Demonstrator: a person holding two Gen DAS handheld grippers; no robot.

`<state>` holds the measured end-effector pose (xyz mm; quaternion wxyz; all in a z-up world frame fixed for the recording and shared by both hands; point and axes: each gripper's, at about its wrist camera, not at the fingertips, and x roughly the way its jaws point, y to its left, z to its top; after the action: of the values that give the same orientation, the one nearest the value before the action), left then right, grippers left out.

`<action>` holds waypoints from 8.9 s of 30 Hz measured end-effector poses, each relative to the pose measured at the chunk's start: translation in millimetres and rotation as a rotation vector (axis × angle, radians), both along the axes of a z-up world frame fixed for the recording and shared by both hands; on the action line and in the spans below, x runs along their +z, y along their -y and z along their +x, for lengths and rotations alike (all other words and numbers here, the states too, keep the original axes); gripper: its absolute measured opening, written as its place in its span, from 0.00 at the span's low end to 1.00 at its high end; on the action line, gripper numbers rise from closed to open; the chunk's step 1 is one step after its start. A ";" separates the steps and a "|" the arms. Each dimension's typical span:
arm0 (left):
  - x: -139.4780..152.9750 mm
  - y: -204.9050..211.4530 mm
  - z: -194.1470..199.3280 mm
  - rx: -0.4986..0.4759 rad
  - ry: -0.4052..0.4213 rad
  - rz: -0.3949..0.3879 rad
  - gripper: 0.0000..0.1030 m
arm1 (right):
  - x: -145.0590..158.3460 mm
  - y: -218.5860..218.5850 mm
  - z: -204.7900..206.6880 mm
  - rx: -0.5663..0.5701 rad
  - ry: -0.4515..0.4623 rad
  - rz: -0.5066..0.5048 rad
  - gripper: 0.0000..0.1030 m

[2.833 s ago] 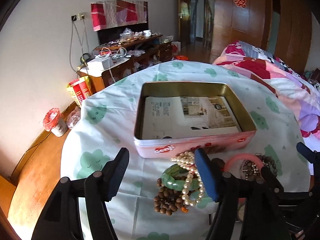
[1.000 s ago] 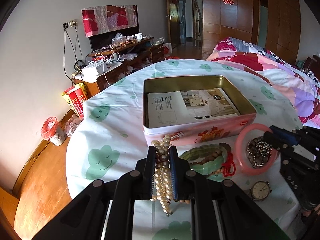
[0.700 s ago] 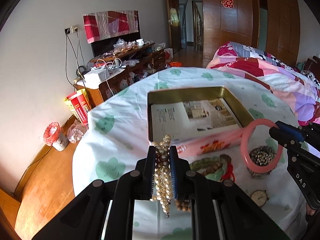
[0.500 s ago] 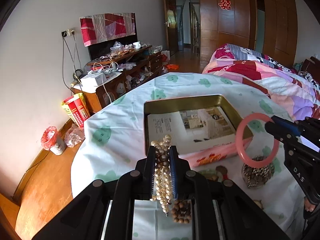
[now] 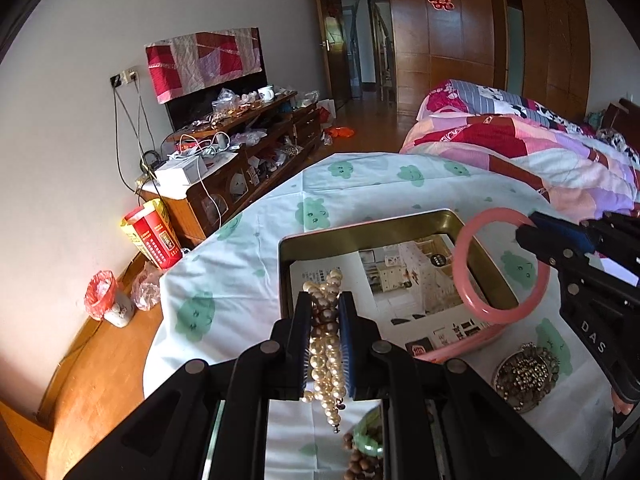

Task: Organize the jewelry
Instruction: 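Lower pearls and pink bangle into the tin and open both tools, then grasp the green jade bangle with the left tool, then grasp the dark bead bracelet with the right tool while the left holds the jade bangle, then carry jade bangle and bead bracelet into the tin and open both tools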

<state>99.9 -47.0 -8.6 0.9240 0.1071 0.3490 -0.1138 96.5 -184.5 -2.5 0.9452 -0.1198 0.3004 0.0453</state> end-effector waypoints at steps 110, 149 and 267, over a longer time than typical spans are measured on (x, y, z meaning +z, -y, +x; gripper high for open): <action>-75.8 0.3 -47.9 -0.005 -0.136 0.059 0.08 | -67.0 32.2 -69.8 -0.095 -0.137 0.080 0.59; -26.0 -34.1 -68.2 0.063 0.009 -0.024 0.07 | -51.1 30.0 -74.5 -0.060 -0.085 0.089 0.10; -47.4 16.0 65.7 0.039 -0.113 0.107 0.62 | -44.8 -20.2 56.3 0.026 -0.150 -0.003 0.39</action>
<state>165.6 -63.0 -56.0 0.8978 0.1429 0.4083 -0.0828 152.8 -164.3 -47.3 0.9191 -0.1215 0.3690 0.0658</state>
